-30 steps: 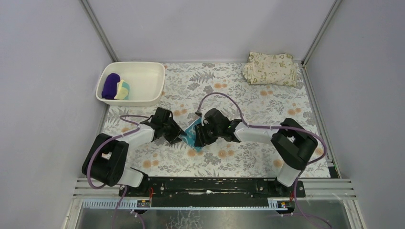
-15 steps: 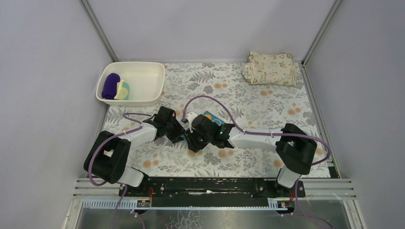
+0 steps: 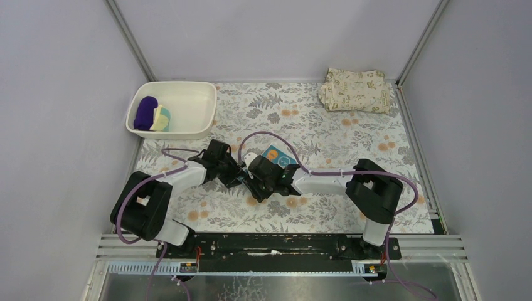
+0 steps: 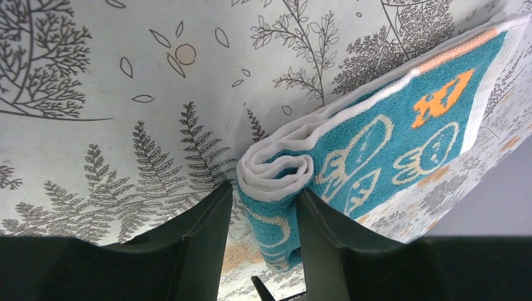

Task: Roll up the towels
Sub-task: Roll the towel at the center of the board.

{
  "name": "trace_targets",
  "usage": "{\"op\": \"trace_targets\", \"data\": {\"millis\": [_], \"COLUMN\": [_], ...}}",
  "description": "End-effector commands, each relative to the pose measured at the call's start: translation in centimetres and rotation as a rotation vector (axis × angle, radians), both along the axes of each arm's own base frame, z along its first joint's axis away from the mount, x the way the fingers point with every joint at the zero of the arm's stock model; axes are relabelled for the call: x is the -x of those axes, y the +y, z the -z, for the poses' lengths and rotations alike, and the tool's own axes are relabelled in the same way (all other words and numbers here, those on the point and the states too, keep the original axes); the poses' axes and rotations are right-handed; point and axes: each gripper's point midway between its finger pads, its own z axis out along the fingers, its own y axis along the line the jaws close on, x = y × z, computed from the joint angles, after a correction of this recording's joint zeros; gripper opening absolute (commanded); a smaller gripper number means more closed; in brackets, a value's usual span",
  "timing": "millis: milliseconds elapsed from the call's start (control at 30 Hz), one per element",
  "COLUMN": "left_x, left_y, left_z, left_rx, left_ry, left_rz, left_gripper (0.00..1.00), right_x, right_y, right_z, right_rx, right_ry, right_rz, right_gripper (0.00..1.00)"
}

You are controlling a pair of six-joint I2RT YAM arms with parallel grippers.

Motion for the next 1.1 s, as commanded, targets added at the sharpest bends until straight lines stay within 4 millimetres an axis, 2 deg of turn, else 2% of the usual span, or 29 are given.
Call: {"op": "trace_targets", "data": {"millis": [0,300,500,600,700,767,867,967,1067], "left_x": [2.8,2.9,2.9,3.0,3.0,2.9,2.8,2.6,2.5], "left_y": [2.7,2.8,2.9,3.0,3.1,3.1,3.2,3.7,4.5], "left_z": [3.8,4.2,4.7,4.9,4.9,4.7,3.9,2.6,1.1], "left_rx": [-0.157,-0.169,-0.182,-0.188,-0.195,-0.198,-0.197,-0.201,-0.189], "left_ry": [0.116,0.129,0.145,0.149,0.153,0.148,0.132,0.104,0.069], "left_rz": [0.002,0.005,0.016,0.019,0.022,0.024,0.024,0.008,-0.024], "left_gripper": [0.42,0.42,0.42,0.42,0.42,0.42,0.42,0.43,0.49], "right_x": [-1.4,-0.7,-0.9,-0.8,-0.6,0.2,1.9,3.7,5.2], "right_y": [-0.3,-1.6,-4.2,-5.4,-6.2,-5.5,-3.2,-0.5,1.7], "right_z": [-1.2,1.4,4.0,5.2,6.1,6.0,4.8,3.0,1.5], "right_rx": [0.040,0.178,0.348,0.417,0.453,0.415,0.286,0.138,-0.014], "right_ry": [-0.086,-0.123,-0.193,-0.214,-0.206,-0.170,-0.091,0.018,0.153], "right_rz": [0.004,-0.028,-0.023,-0.027,-0.037,-0.066,-0.138,-0.214,-0.263], "right_gripper": [0.50,0.52,0.52,0.48,0.38,0.29,0.17,0.10,0.08]}}
